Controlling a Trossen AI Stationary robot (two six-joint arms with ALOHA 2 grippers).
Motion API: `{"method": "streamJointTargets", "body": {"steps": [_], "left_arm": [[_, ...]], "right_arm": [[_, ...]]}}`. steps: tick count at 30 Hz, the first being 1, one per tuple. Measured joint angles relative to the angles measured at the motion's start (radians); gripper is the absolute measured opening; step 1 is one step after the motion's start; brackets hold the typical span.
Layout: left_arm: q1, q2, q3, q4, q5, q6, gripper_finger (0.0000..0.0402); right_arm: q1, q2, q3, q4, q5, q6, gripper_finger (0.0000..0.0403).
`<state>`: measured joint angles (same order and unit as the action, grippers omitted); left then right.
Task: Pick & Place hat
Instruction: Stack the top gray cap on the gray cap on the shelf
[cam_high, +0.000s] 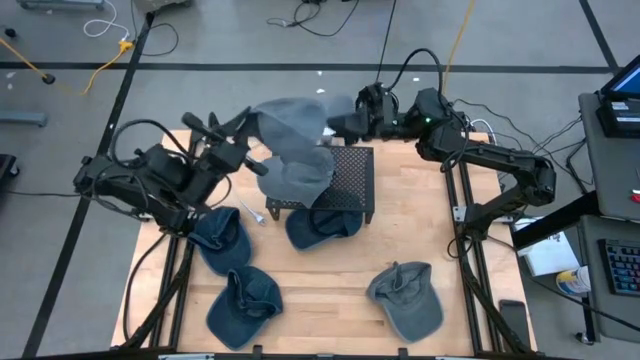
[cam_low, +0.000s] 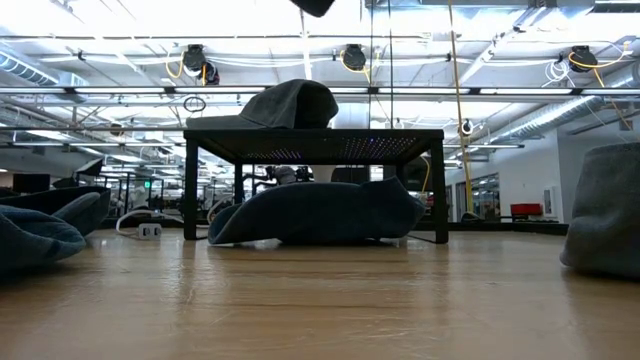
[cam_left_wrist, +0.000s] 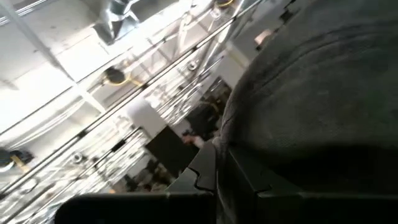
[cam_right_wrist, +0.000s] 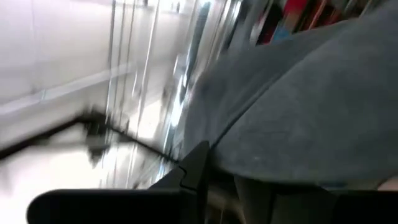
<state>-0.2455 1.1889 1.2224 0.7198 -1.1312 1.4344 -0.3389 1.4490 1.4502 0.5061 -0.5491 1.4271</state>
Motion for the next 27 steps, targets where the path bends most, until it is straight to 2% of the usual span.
{"method": "streamJointTargets", "body": {"steps": [4, 7, 10, 14, 19, 22, 27], "left_arm": [[0.002, 0.000, 0.019, 0.072, -0.076, 0.067, 0.0012], [0.015, 0.000, 0.043, 0.071, -0.124, 0.044, 0.0012], [0.017, 0.001, 0.078, 0.060, -0.158, -0.005, 0.0012], [0.017, -0.001, 0.118, 0.059, -0.186, -0.061, 0.0012], [0.034, 0.001, 0.135, 0.052, -0.189, -0.085, 0.0012], [0.038, 0.000, 0.146, 0.035, -0.181, -0.085, 0.0012], [0.028, 0.000, 0.191, -0.122, -0.176, -0.120, 0.0012]], "right_arm": [[0.001, 0.000, 0.000, -0.001, -0.190, 0.021, 0.0063], [0.008, 0.000, 0.000, 0.000, -0.314, 0.045, 0.0063], [0.022, 0.000, 0.000, -0.001, -0.375, 0.053, 0.0063], [0.033, 0.000, 0.000, 0.000, -0.361, 0.027, 0.0063], [0.033, 0.000, 0.000, 0.036, -0.239, 0.012, 0.0063], [0.019, 0.000, 0.000, 0.092, -0.235, -0.055, 0.0064], [-0.031, -0.022, 0.000, 0.112, -0.236, -0.209, 0.0064]]}}
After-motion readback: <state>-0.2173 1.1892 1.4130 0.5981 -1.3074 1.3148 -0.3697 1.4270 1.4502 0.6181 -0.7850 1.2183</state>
